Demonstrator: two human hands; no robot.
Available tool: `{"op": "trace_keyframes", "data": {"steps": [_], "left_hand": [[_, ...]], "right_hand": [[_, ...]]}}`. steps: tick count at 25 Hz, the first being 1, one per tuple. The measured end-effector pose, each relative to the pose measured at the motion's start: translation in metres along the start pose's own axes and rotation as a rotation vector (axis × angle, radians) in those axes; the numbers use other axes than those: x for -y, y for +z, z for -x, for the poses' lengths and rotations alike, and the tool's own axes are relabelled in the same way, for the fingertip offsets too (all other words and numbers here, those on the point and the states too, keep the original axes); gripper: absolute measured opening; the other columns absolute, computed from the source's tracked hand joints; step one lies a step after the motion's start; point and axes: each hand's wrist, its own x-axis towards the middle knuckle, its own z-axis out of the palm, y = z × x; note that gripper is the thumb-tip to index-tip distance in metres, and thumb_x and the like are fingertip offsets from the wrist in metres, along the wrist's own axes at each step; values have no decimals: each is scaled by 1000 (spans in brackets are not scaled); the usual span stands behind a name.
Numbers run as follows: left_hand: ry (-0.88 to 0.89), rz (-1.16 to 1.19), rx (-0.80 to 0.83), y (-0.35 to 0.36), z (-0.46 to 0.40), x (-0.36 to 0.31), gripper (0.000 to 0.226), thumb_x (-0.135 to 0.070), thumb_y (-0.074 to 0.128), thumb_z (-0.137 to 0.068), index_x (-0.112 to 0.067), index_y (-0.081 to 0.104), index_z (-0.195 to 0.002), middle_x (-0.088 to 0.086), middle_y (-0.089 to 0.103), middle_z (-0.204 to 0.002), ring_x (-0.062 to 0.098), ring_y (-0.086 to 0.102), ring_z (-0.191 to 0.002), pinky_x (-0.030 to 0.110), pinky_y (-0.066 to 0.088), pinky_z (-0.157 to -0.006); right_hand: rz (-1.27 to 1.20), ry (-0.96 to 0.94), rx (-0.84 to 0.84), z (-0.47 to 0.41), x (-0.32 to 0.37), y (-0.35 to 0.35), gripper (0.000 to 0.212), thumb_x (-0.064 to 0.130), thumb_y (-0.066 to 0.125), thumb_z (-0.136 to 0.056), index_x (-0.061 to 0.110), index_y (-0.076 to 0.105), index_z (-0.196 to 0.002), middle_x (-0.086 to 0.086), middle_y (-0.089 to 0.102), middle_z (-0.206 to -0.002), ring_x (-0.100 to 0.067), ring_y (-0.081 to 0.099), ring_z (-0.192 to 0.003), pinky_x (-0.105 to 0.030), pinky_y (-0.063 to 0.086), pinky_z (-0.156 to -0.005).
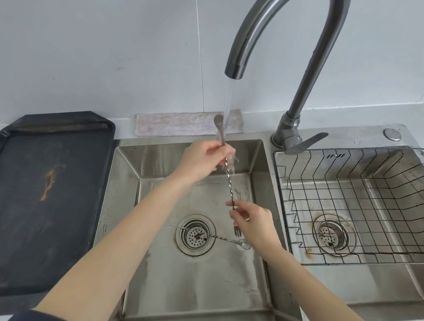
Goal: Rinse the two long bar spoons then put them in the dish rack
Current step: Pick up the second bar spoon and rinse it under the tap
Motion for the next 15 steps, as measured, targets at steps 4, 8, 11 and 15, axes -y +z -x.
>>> {"op": "trace_keyframes", "data": {"steps": [4,8,11,15], "left_hand": [[34,67,-23,-7,-4,-7,20,-23,50,-92,-16,69,-93,-8,66,-78,-8,61,-58,6,46,-58],[67,117,-63,-9,-6,-13,23,-25,48,-93,-16,68,-99,-8,67,-78,-3,64,-67,6,48,-61],[88,132,-53,-9,-5,-17,21,-23,46,-94,-14,65,-94,-6,67,-77,-3,65,-65,4,48,-61],[121,111,-24,-10,-3,-19,16,-28,55,-90,-25,61,-75,-9,67,-72,-3,64,-63,9,46,-63]], "right_hand": [[28,4,-1,1,0,1,15,16,58,-88,14,68,-99,6,62,-66,-19,63,-63,-32,55,-76],[10,21,-34,-1,0,1,11,18,62,-86,13,70,-92,11,59,-62,-14,60,-61,-35,56,-76],[-3,30,-46,-3,1,1,17,15,57,-90,11,69,-100,-2,66,-74,-19,63,-65,-30,56,-71],[8,51,-32,-7,0,4,26,11,48,-94,8,65,-112,-8,73,-101,-21,65,-78,-33,55,-79]]}}
